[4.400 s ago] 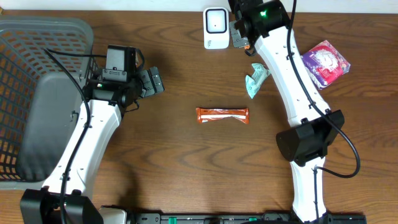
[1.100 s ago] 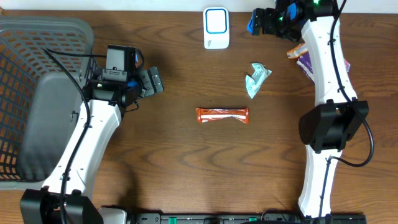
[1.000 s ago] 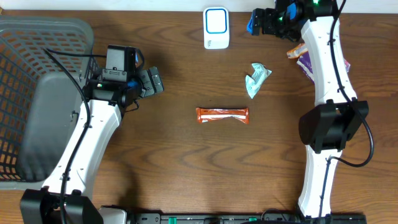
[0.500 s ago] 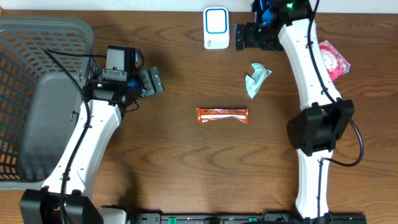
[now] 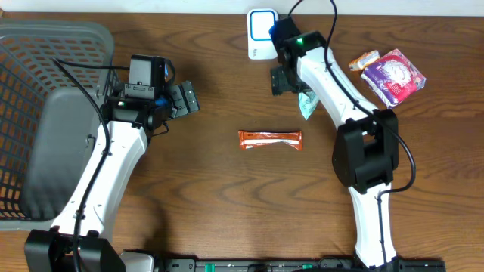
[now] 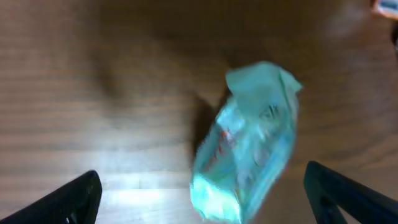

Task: Scan the item barcode
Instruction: 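Grasp the mint-green package with the right gripper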

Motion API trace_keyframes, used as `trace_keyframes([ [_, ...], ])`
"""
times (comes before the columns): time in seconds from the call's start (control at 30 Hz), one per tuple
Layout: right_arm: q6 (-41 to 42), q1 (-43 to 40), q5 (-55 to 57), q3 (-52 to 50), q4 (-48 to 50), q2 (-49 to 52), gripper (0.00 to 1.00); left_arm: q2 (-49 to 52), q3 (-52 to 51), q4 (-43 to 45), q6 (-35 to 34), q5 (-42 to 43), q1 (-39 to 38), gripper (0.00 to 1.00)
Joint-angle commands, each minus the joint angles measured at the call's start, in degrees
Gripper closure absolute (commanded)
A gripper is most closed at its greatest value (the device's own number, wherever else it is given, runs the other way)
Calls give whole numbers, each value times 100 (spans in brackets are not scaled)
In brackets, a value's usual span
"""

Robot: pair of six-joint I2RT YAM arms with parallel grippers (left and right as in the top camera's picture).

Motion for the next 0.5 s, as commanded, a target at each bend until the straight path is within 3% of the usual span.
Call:
trace_keyframes([
  [0.0,190,2,229,-466,411,42,1,-107,164,0,-72,-52,7,2],
  [0.2,192,7,1110,-1045,717,50,1,-107,162,0,-72,-55,7,2],
  [0.47,291,-164,1143,-1458,597,26,5,-107,164,0,-72,-52,7,2],
])
